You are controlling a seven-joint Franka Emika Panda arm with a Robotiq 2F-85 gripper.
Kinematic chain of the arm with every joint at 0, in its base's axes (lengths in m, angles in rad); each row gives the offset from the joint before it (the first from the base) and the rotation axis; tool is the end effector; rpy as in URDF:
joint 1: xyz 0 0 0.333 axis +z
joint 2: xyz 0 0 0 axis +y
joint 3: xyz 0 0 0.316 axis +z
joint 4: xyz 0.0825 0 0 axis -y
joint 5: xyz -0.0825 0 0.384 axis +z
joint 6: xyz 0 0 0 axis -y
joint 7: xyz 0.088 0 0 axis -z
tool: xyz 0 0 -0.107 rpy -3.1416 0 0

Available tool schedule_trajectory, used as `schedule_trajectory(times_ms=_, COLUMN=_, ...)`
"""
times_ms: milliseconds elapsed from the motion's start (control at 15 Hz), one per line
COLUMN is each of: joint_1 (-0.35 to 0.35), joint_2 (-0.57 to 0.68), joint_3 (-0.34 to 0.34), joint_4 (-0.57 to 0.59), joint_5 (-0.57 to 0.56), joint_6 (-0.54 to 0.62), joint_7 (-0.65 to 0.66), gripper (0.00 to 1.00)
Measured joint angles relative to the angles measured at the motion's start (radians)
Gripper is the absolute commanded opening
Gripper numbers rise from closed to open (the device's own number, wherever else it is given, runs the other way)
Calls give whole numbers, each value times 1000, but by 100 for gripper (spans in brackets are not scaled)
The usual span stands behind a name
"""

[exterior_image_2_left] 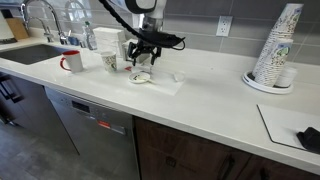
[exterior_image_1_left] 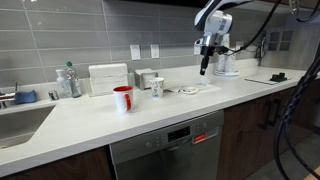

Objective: Use the white spoon to place some contents from the white plate into the white teacup.

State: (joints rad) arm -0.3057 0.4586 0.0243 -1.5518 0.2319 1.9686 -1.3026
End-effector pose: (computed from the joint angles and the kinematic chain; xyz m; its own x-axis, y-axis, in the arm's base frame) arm 0.6574 -0.1769 0.3823 0.5992 0.7760 0.1969 0.7999 -0.5903 -0.1080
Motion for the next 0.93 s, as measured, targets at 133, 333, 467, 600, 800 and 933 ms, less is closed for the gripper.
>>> schedule_trajectory(times_ms=133, joint_1=4, joint_2=-63, joint_3=-25, joint_4=-63, joint_5=0, joint_6=8, joint_7=91, gripper=100)
schedule_trajectory(times_ms=333, joint_1=10, joint_2=-164, joint_3=-59, joint_4=-179, joint_5=-1, joint_6=53, joint_7=224, gripper=100)
schedule_trajectory(times_ms=467, joint_1=20, joint_2=-234, joint_3=-82, joint_4=-262, joint_5=-9, joint_6=102, joint_7=315, gripper=100)
schedule_trajectory(times_ms=600, joint_1=32, joint_2=-295, joint_3=-105, joint_4=-330, joint_5=-38, joint_6=129, joint_7=410, gripper=100)
schedule_trajectory(times_ms=800, joint_1=36, joint_2=-346, joint_3=-122, joint_4=-380, joint_5=-65, joint_6=128, joint_7=450, gripper=100)
schedule_trajectory(times_ms=933, joint_1=36, joint_2=-355, joint_3=-123, joint_4=-391, joint_5=-66, joint_6=128, joint_7=454, gripper=100)
